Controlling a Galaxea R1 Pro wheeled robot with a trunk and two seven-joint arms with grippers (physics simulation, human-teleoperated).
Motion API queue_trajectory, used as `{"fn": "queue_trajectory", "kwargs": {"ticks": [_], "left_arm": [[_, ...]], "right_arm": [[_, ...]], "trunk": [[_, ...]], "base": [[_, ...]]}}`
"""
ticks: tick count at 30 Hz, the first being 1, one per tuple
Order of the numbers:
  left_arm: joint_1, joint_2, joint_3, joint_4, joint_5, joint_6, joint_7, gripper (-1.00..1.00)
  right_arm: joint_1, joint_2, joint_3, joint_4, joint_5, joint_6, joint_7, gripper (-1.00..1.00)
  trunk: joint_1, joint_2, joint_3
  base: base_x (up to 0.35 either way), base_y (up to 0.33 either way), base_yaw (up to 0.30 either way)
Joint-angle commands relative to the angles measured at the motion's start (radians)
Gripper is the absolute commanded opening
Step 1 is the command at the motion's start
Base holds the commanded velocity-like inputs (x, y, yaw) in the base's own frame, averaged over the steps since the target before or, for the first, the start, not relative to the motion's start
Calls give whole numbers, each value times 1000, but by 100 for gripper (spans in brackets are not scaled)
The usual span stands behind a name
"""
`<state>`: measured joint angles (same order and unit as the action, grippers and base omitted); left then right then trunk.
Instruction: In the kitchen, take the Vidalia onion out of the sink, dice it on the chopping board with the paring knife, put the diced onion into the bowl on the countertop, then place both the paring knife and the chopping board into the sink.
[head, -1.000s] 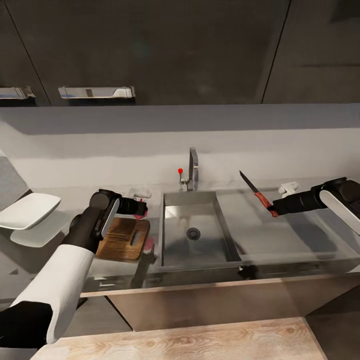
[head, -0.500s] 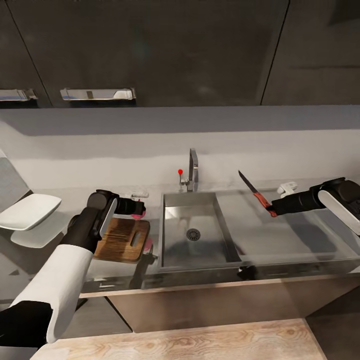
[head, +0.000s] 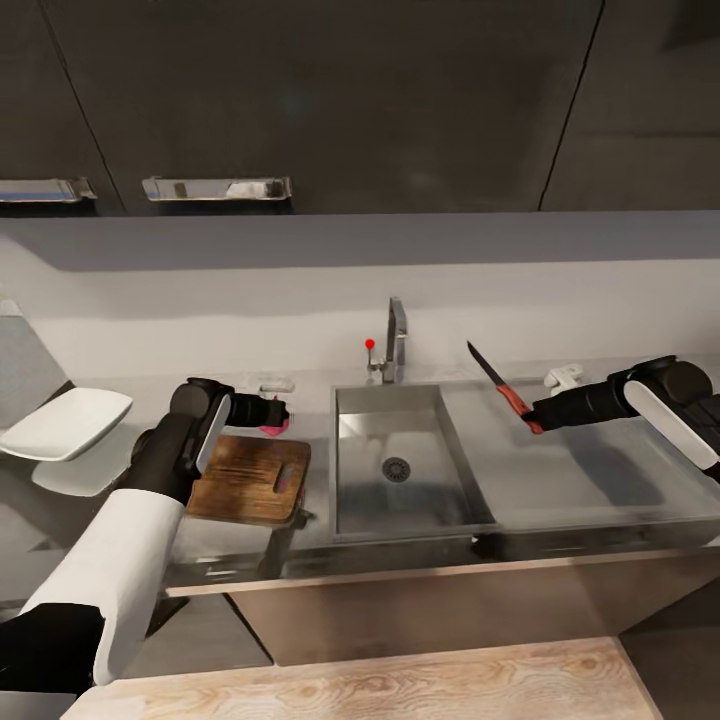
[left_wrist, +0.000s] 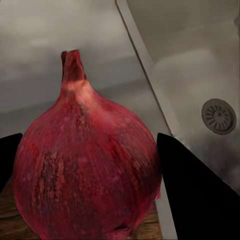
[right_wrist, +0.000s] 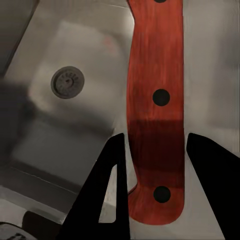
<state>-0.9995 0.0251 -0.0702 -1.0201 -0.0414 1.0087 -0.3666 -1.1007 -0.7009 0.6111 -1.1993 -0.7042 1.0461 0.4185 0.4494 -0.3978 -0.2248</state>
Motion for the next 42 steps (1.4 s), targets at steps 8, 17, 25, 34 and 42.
{"fn": "queue_trajectory", "kwargs": {"ticks": [8, 17, 25, 34, 42], "left_arm": [[-1, 2, 0, 19, -6, 2, -6, -100], [-1, 1, -1, 38, -8, 2, -7, -100], [-1, 0, -2, 41, -8, 2, -8, -100], [-1, 1, 8, 56, -8, 1, -8, -100], [-1, 1, 25, 57, -8, -1, -8, -100]], "right_arm": [[-2, 0, 2, 0, 10, 1, 11, -100], [-2, 0, 2, 0, 10, 1, 11, -100], [-2, 0, 2, 0, 10, 1, 11, -100], [-2, 0, 2, 0, 9, 1, 11, -100], [-2, 0, 2, 0, 9, 1, 11, -100]], "trunk": [[1, -2, -2], [1, -2, -2], [1, -2, -2], [1, -2, -2], [1, -2, -2]], "base": [[0, 236, 0], [-3, 23, 0], [-95, 1, 0], [-93, 15, 0], [-7, 42, 0]]}}
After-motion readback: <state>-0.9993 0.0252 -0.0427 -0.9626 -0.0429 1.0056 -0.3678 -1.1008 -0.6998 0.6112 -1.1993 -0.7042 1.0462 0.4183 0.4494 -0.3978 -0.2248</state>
